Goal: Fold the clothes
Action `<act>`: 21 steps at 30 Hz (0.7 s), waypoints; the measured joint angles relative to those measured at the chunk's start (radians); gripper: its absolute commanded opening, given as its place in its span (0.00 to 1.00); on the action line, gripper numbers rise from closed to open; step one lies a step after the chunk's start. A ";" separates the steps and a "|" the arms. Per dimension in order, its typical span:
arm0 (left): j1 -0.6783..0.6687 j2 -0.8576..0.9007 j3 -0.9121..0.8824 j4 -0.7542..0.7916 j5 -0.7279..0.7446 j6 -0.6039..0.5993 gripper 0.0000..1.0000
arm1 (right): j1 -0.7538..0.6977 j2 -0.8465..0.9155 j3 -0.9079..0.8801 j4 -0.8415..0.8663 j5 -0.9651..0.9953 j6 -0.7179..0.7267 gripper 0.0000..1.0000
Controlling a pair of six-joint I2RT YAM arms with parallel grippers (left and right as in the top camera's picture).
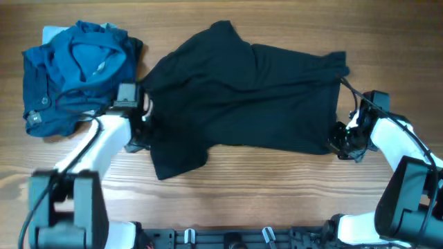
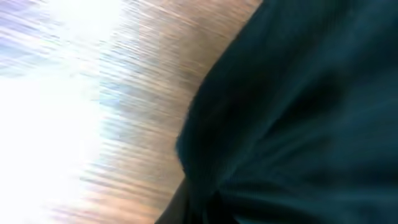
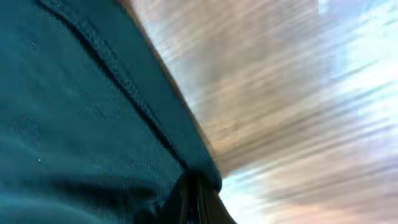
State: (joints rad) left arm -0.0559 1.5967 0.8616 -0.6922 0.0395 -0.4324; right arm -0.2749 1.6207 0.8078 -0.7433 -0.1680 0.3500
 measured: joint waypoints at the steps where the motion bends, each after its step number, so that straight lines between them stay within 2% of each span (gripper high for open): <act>1: 0.016 -0.048 0.011 -0.032 0.005 -0.001 0.04 | 0.000 0.000 0.006 -0.034 -0.004 0.010 0.04; 6: 0.026 -0.203 0.036 -0.182 0.058 -0.007 0.04 | -0.046 -0.036 0.039 -0.156 -0.014 0.029 0.04; 13: 0.019 -0.210 0.038 -0.310 0.150 -0.011 0.04 | -0.146 -0.128 0.041 -0.278 -0.015 0.031 0.04; 14: 0.011 -0.210 0.038 -0.320 0.157 -0.012 0.08 | -0.153 -0.145 0.040 -0.291 -0.015 0.031 0.04; 15: -0.012 -0.210 0.038 -0.332 0.168 -0.014 0.16 | -0.159 -0.168 0.040 -0.296 -0.015 0.031 0.04; 16: -0.040 -0.210 0.038 -0.335 0.174 -0.014 0.31 | -0.161 -0.192 0.040 -0.302 -0.015 0.031 0.04; 17: -0.069 -0.210 0.038 -0.336 0.179 -0.016 0.49 | -0.161 -0.222 0.040 -0.315 -0.015 0.032 0.14; 18: -0.092 -0.210 0.038 -0.339 0.181 -0.019 0.57 | -0.161 -0.251 0.040 -0.325 -0.015 0.032 0.22; 20: -0.135 -0.211 0.043 -0.365 0.188 -0.017 0.65 | -0.161 -0.295 0.040 -0.339 -0.015 0.040 0.37; 21: -0.148 -0.211 0.048 -0.373 0.188 -0.023 0.67 | -0.161 -0.304 0.040 -0.345 -0.014 0.038 0.54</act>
State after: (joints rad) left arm -0.2039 1.3861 0.9092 -1.0657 0.2279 -0.4549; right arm -0.4358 1.3163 0.8482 -1.0882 -0.1825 0.3882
